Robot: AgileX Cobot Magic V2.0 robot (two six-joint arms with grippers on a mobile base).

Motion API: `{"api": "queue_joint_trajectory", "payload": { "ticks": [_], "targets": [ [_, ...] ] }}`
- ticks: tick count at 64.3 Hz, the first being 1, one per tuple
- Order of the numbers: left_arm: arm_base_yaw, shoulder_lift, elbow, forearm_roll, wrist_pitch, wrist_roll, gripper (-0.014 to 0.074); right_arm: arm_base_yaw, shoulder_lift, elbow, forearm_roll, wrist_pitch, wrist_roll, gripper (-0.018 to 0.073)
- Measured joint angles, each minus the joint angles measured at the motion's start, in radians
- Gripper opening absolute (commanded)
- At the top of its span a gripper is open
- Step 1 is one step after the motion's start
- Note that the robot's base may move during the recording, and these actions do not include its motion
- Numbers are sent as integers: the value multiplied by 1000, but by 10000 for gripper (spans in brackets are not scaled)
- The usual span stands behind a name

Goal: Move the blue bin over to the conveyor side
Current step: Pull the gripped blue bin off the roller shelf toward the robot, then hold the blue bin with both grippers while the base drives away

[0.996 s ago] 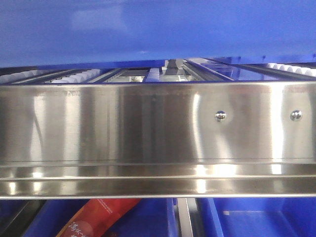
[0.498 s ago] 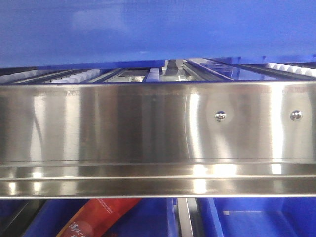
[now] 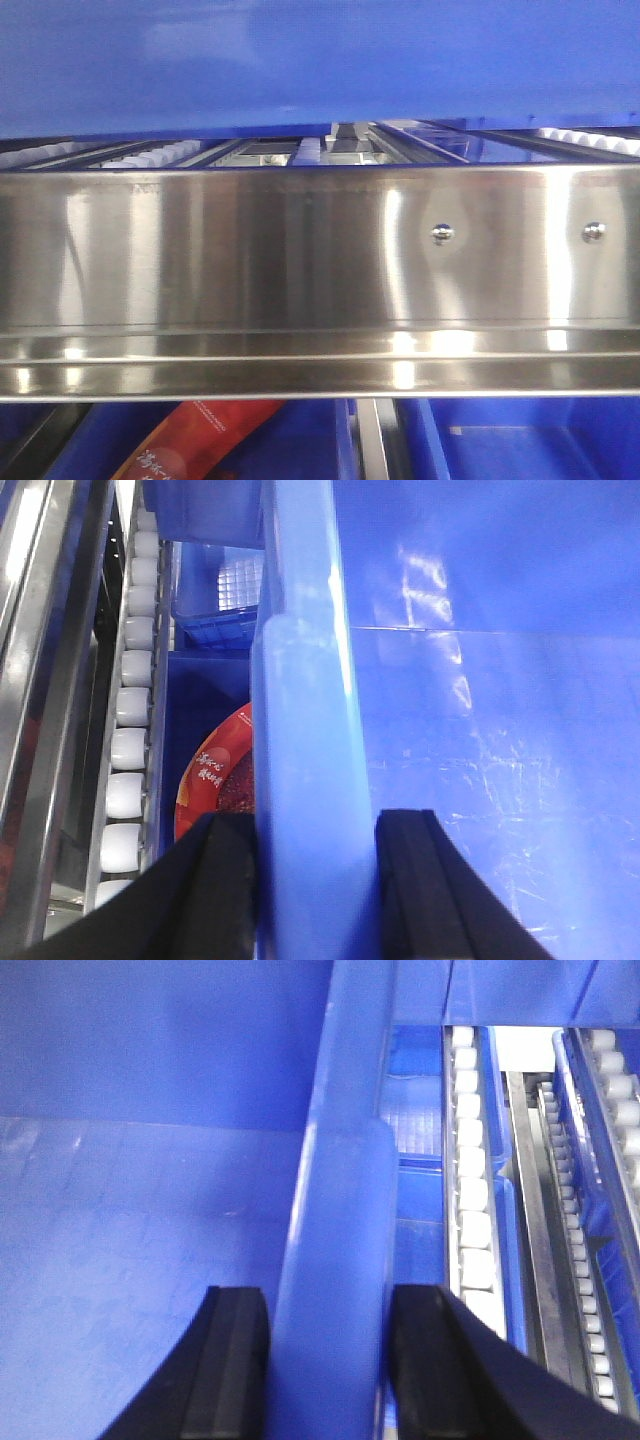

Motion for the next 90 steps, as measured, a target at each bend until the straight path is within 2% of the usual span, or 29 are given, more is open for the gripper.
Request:
{"api": "queue_joint_trajectory", "payload": {
  "ticks": [90],
  "targets": [
    [0, -2, 0, 2, 0, 2, -18, 0, 0, 0, 0, -4, 0, -79]
  ]
}}
